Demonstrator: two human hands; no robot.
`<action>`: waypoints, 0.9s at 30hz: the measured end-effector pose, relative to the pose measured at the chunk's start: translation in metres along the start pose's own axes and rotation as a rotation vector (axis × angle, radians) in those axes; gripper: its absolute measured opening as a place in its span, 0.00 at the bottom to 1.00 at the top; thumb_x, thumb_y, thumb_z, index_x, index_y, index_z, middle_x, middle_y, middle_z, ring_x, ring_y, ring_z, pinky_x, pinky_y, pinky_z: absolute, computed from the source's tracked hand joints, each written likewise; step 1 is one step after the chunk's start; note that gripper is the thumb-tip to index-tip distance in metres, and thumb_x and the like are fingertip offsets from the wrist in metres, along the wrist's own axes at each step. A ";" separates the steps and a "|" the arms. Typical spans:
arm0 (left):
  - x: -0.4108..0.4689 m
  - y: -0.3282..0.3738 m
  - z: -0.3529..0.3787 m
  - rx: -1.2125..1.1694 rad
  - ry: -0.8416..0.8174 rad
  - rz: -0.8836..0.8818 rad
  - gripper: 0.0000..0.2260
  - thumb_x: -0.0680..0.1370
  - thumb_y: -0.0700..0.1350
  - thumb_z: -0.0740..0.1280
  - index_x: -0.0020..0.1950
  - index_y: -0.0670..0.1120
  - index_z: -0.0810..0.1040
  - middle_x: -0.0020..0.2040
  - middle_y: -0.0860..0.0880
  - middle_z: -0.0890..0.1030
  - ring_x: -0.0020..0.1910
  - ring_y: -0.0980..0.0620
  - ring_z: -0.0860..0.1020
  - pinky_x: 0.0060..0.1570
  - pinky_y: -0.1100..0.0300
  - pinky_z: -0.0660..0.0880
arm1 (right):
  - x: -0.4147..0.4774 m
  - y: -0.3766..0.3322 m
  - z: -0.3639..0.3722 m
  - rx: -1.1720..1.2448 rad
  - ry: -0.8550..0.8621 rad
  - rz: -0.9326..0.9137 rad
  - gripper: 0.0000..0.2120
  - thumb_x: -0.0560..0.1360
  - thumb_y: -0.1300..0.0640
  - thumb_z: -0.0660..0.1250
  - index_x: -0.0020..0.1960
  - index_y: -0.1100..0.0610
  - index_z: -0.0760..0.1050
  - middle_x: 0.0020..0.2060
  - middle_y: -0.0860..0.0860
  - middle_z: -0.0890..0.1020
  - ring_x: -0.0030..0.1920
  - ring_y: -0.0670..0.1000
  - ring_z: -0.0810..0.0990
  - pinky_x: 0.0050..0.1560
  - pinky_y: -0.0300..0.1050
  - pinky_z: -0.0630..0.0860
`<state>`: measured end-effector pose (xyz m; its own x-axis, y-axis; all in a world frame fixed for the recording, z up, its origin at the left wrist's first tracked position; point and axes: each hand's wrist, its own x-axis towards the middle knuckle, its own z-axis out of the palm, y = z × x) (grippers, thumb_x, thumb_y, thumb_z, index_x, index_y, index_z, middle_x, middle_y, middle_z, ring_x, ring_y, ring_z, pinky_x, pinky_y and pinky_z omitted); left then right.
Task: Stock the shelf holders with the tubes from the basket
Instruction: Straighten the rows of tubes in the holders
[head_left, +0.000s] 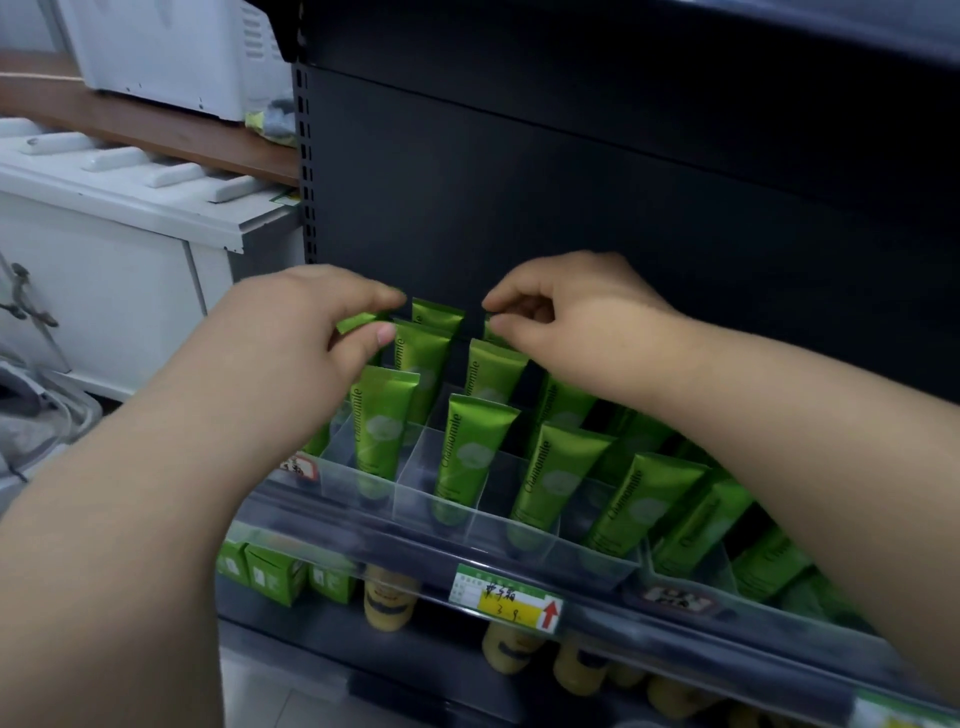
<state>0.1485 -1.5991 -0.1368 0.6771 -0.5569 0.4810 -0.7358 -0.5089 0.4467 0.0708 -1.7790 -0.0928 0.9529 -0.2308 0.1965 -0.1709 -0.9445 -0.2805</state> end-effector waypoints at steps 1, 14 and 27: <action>0.000 0.007 0.001 0.010 0.009 0.021 0.14 0.77 0.46 0.64 0.61 0.51 0.78 0.49 0.50 0.78 0.44 0.53 0.74 0.47 0.64 0.63 | -0.008 0.004 -0.004 -0.008 0.014 -0.007 0.10 0.76 0.51 0.65 0.57 0.47 0.78 0.44 0.41 0.77 0.46 0.42 0.75 0.45 0.32 0.70; -0.050 0.146 0.036 -0.035 0.008 0.415 0.18 0.77 0.52 0.56 0.65 0.52 0.74 0.56 0.55 0.77 0.48 0.51 0.79 0.39 0.53 0.80 | -0.167 0.098 -0.068 -0.142 0.140 0.120 0.18 0.74 0.51 0.67 0.64 0.46 0.73 0.59 0.42 0.74 0.64 0.44 0.69 0.62 0.33 0.62; -0.108 0.244 0.104 0.095 -0.147 0.469 0.13 0.75 0.48 0.65 0.59 0.52 0.80 0.50 0.57 0.80 0.37 0.57 0.80 0.26 0.64 0.75 | -0.310 0.184 -0.079 0.001 0.287 0.196 0.18 0.72 0.53 0.68 0.61 0.44 0.75 0.56 0.37 0.72 0.59 0.35 0.66 0.61 0.33 0.61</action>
<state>-0.1047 -1.7310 -0.1580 0.2708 -0.8233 0.4988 -0.9626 -0.2353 0.1342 -0.2762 -1.8995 -0.1306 0.7926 -0.4643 0.3953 -0.3434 -0.8756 -0.3398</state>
